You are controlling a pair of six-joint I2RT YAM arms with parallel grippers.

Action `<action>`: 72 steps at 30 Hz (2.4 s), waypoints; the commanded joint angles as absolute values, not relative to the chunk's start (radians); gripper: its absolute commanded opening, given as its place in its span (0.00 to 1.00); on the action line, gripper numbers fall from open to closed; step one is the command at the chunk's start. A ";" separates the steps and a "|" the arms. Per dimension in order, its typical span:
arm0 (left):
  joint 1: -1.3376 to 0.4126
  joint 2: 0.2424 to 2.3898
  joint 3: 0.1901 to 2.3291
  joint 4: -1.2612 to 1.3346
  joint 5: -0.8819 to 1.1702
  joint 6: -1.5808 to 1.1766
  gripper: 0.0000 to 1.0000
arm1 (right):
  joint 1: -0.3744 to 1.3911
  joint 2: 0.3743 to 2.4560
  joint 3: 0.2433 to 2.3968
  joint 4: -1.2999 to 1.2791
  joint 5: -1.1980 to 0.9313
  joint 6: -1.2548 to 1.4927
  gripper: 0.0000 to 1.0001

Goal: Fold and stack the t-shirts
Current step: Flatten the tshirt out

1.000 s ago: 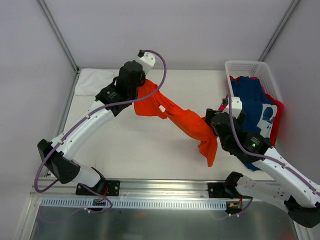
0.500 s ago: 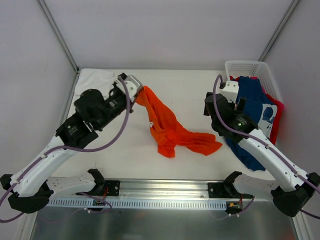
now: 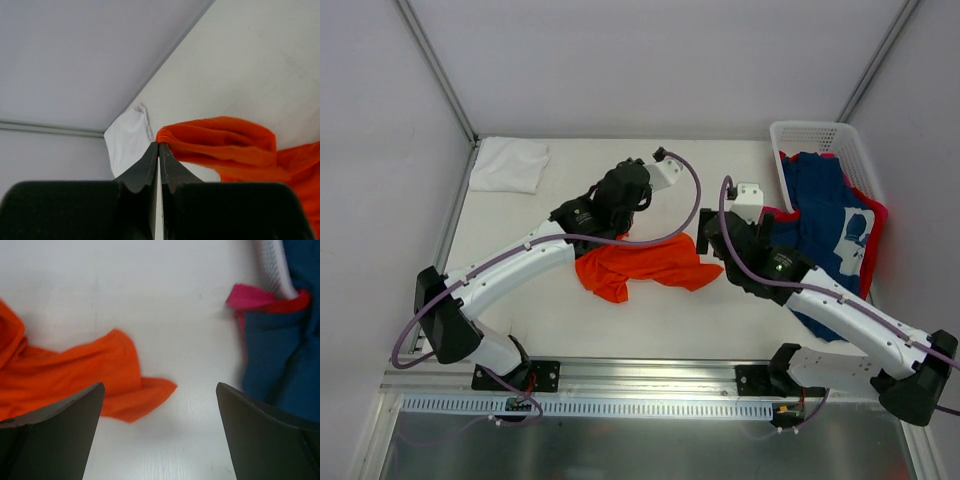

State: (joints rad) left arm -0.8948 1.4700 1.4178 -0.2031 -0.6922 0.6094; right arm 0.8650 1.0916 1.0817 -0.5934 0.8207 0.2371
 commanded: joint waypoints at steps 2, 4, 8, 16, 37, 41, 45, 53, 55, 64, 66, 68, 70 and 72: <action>-0.874 1.408 1.448 -0.144 -0.820 0.637 0.00 | 0.980 1.017 0.945 -0.517 0.756 0.396 0.99; -0.854 1.442 1.460 -0.144 -0.851 0.649 0.00 | 1.028 1.029 0.907 -0.520 0.771 0.445 1.00; -0.841 1.471 1.468 -0.132 -0.928 0.669 0.00 | 1.046 1.075 0.902 -0.574 0.801 0.497 0.99; -0.850 1.196 1.304 0.078 -0.811 0.764 0.00 | 1.049 1.063 0.851 -0.578 0.833 0.518 1.00; -0.702 1.424 1.418 0.379 -1.246 0.966 0.99 | 1.049 1.005 0.744 -0.601 0.816 0.575 0.99; -0.914 1.498 1.422 0.014 -1.371 0.768 0.98 | 1.049 1.025 0.742 -0.591 0.816 0.587 0.99; -1.139 1.482 1.150 0.006 -1.500 0.652 0.79 | 1.051 1.037 0.747 -0.604 0.816 0.600 1.00; -1.252 1.381 0.992 -0.272 -0.985 0.214 0.94 | 1.054 0.988 0.732 -0.617 0.833 0.601 0.99; -1.151 1.324 1.040 -0.302 -0.660 0.076 0.97 | 1.052 0.986 0.738 -0.618 0.827 0.595 1.00; -0.947 1.278 0.962 -0.465 -0.431 -0.268 0.96 | 1.065 0.919 0.701 -0.669 0.847 0.635 1.00; -0.933 1.272 0.889 -0.465 -0.390 -0.301 0.96 | 1.065 0.900 0.681 -0.658 0.848 0.634 0.99; -0.920 1.267 0.826 -0.465 -0.353 -0.333 0.96 | 1.066 0.910 0.683 -0.658 0.847 0.632 0.99; -0.902 1.253 0.792 -0.463 -0.331 -0.357 0.96 | 1.066 0.920 0.693 -0.669 0.845 0.630 1.00; -0.896 1.220 0.749 -0.460 -0.301 -0.383 0.96 | 1.066 0.936 0.698 -0.673 0.847 0.630 0.99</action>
State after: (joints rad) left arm -0.9138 1.2762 0.7818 -0.4400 -0.3923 -0.2794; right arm 1.0611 0.9207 0.6891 -0.6559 0.8192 0.6136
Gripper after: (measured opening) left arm 0.956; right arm 0.993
